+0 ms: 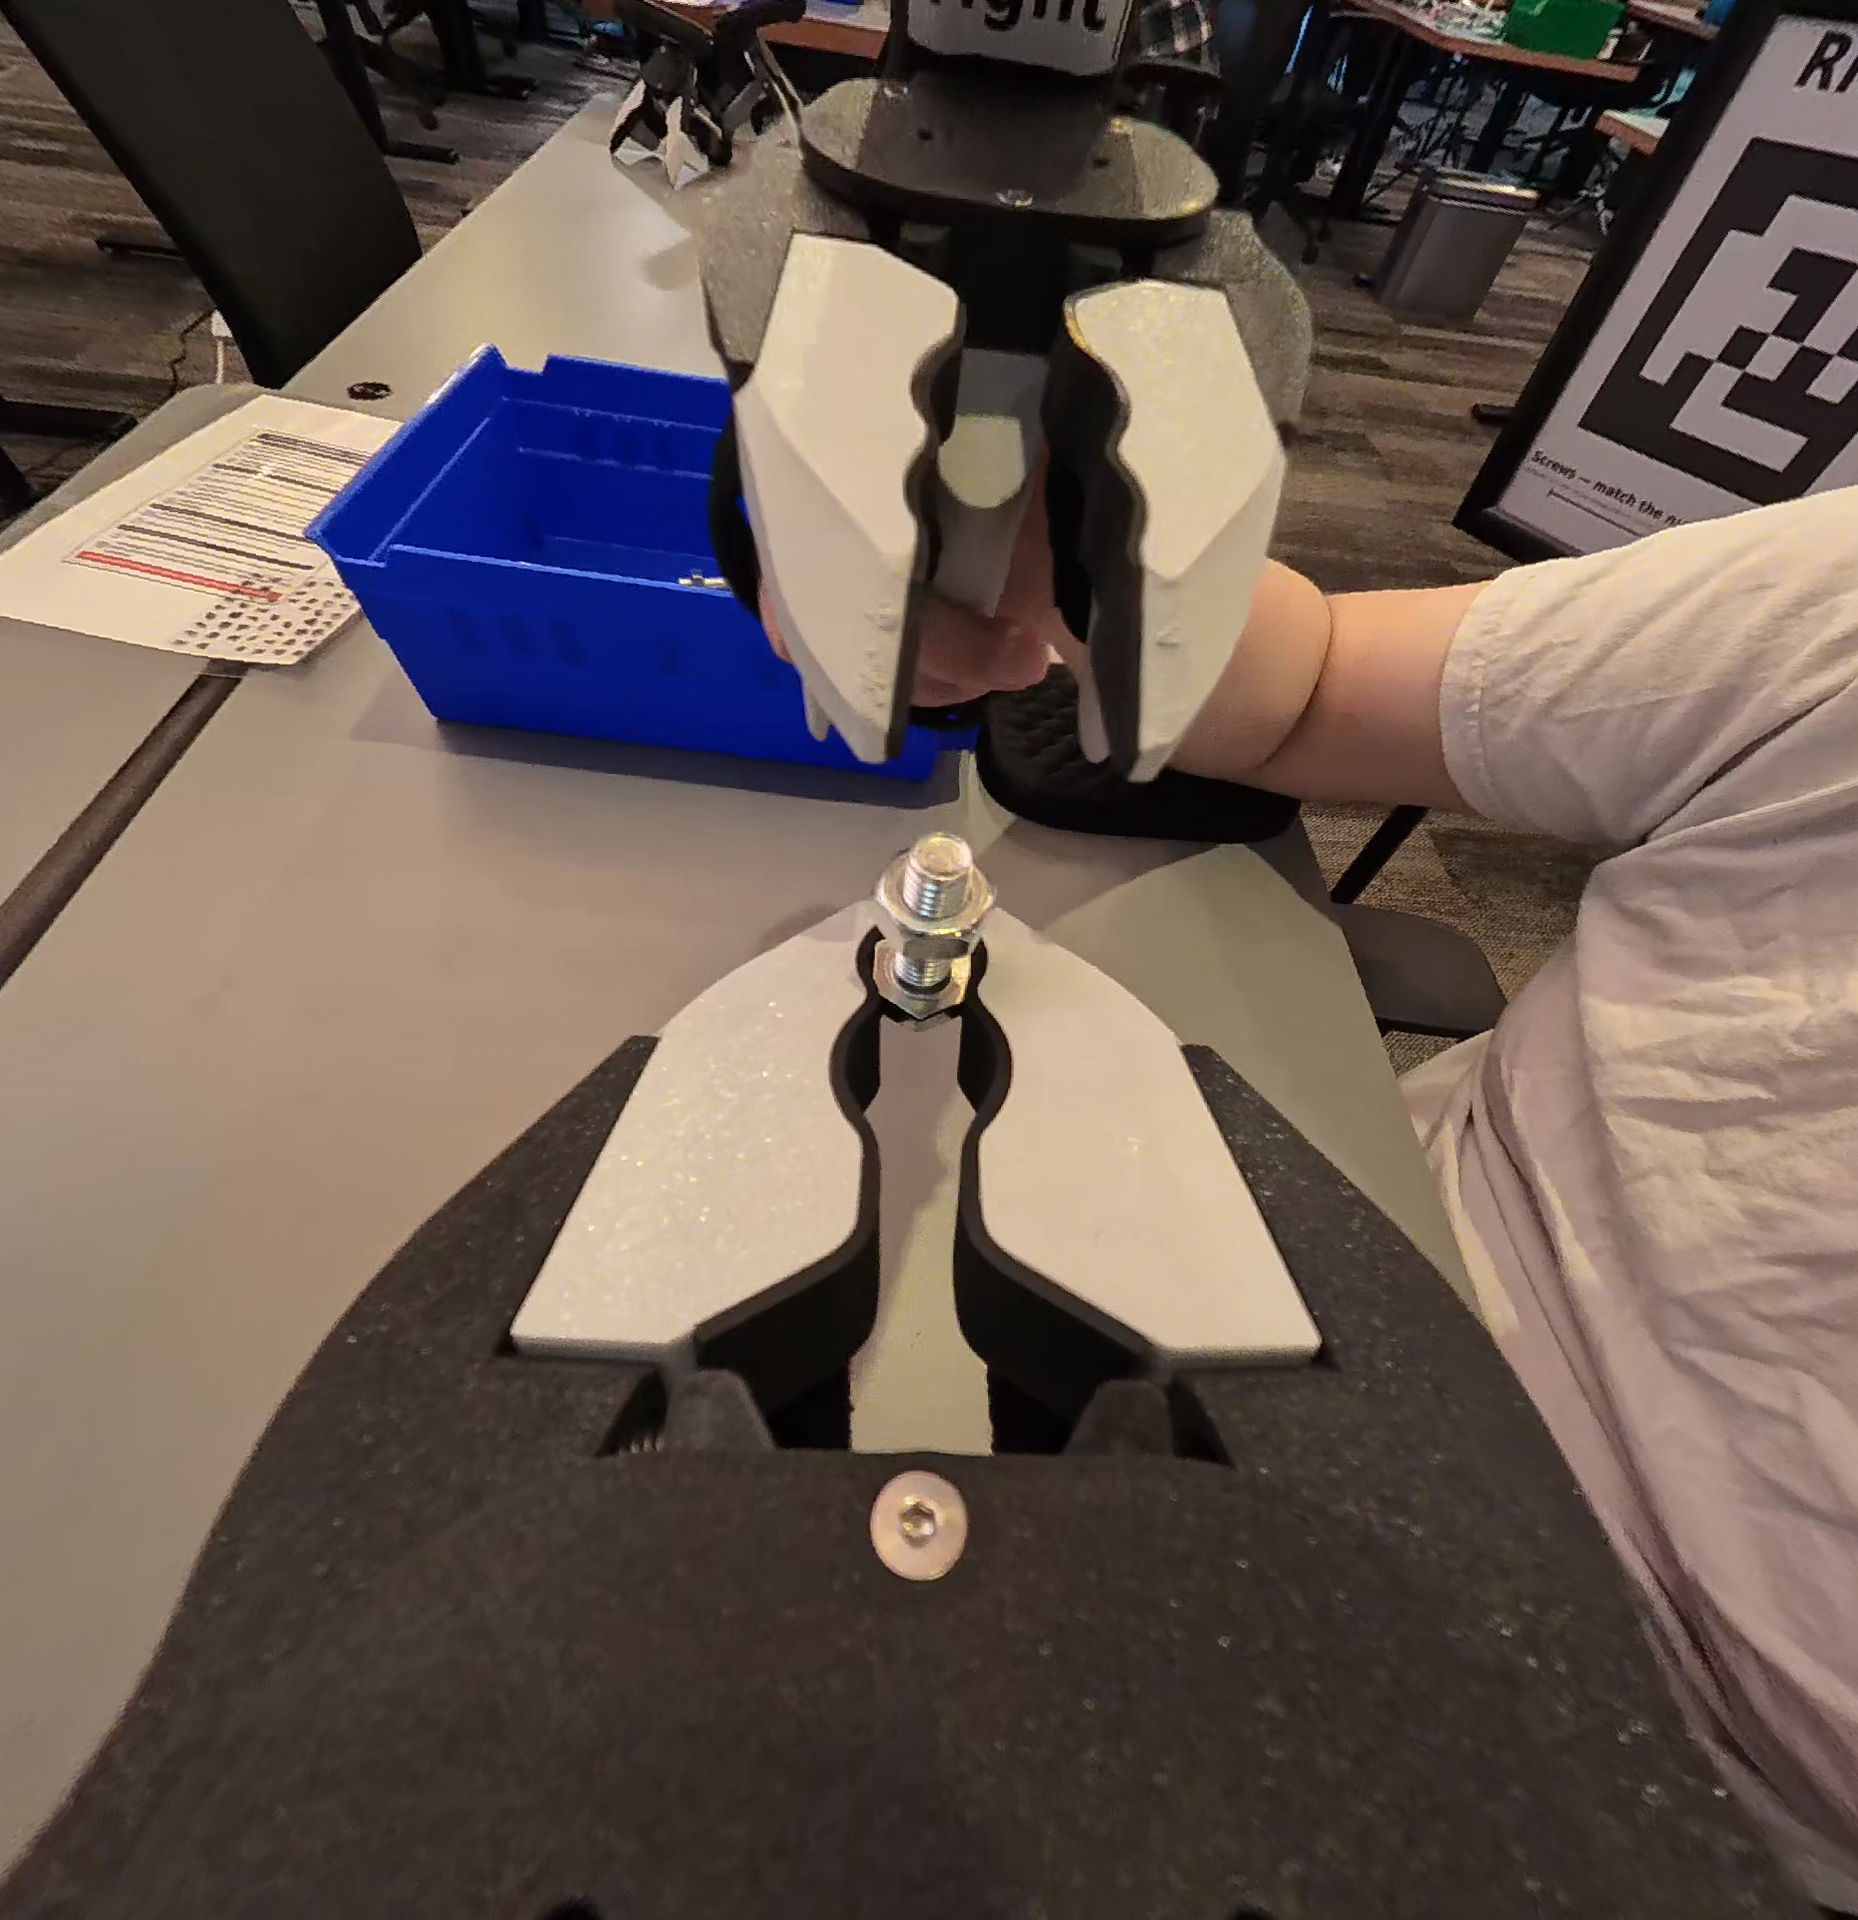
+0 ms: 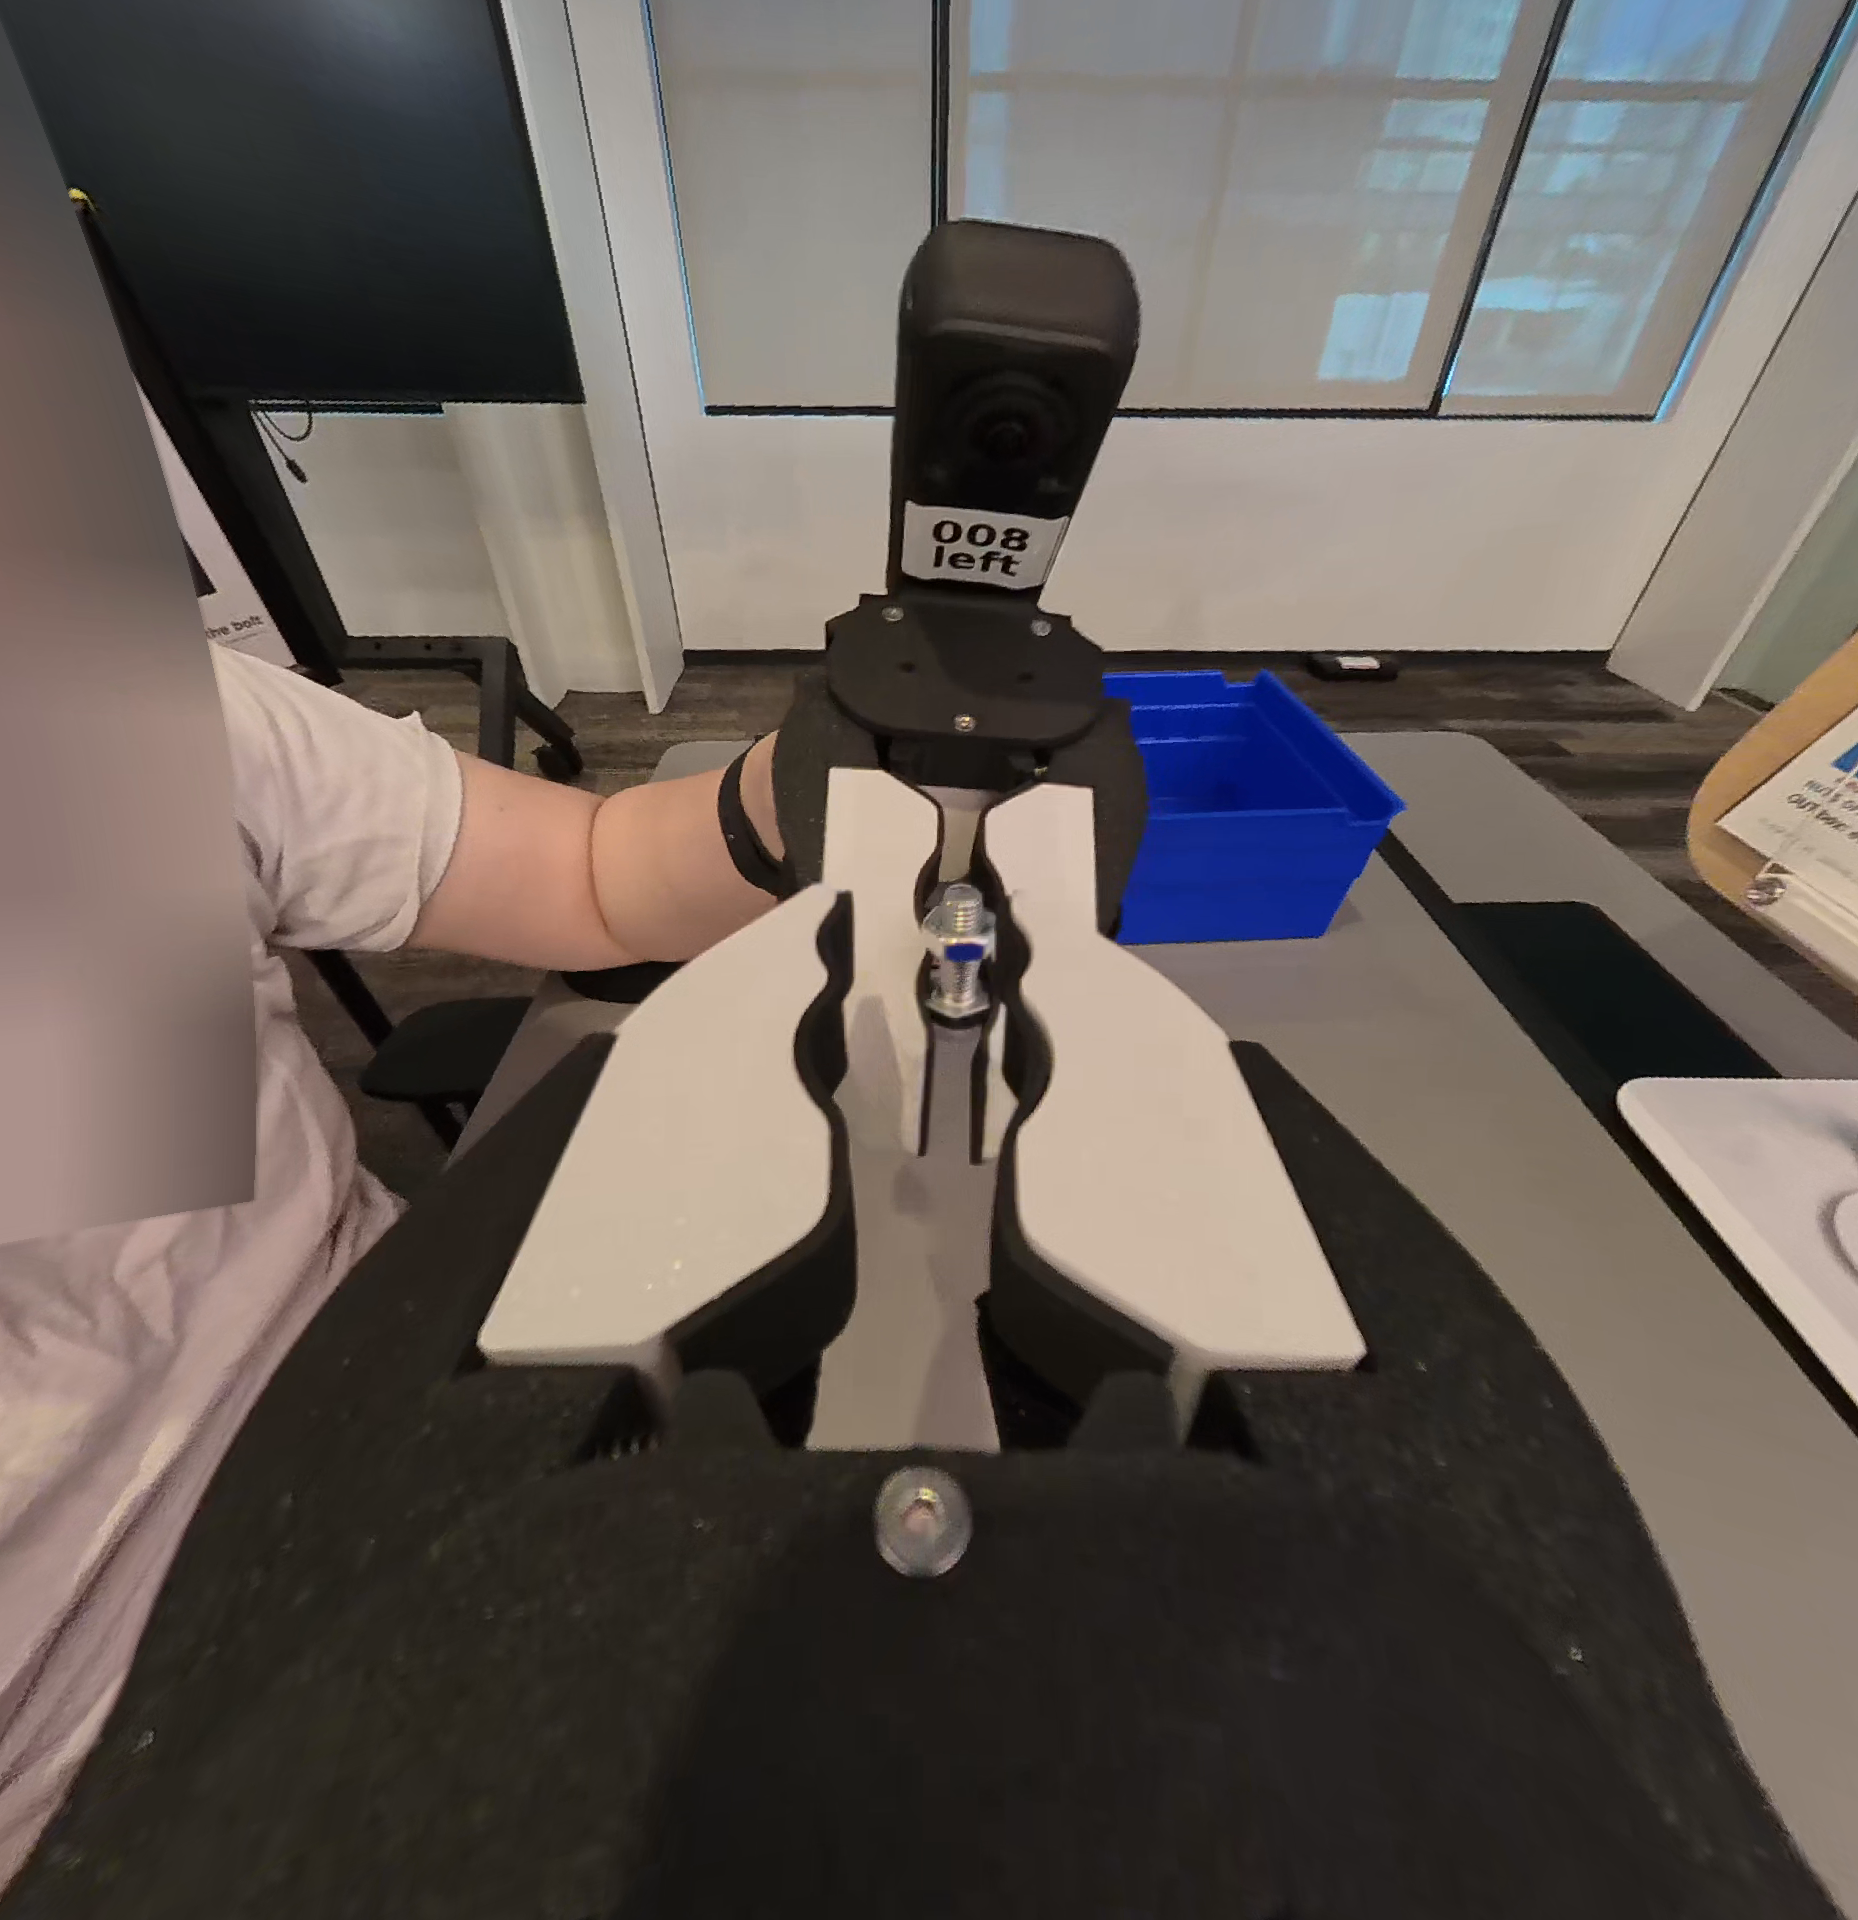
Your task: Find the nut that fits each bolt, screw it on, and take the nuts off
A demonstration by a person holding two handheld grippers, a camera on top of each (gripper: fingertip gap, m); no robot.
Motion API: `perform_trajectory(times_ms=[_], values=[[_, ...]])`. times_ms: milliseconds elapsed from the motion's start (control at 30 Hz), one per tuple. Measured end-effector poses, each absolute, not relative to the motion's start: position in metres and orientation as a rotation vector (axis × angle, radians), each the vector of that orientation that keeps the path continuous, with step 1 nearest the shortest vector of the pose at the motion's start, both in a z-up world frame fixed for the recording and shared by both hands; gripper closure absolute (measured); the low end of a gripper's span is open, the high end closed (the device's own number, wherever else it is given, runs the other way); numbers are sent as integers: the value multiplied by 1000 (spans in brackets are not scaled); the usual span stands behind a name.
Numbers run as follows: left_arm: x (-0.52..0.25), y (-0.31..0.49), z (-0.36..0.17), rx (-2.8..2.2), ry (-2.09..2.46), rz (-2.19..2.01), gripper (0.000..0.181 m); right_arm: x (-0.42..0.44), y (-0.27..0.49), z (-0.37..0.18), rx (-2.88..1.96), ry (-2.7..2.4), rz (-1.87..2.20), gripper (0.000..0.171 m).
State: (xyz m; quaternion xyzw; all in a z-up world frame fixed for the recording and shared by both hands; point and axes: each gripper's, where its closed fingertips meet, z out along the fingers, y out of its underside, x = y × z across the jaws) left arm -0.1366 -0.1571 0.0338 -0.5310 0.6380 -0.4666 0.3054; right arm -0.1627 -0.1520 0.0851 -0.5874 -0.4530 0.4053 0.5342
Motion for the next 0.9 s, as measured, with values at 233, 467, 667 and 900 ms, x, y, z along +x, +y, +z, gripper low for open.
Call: perform_trajectory(times_ms=[233, 467, 667, 900], values=[[-135, -165, 29, -1400, 1732, -1224, 172, -170, -152, 76, -1418, -1118, 920, 157], [-135, -168, 27, -1397, 1750, -1225, 172, -171, -150, 71, -1440, -1120, 928, 164], [-134, -171, 26, -1400, 1763, -1255, 171, -171, -150, 70, -1464, -1097, 978, 164], [-129, -166, 23, -1405, 1736, -1194, 155, -161, -142, 77, -1479, -973, 1134, 164]])
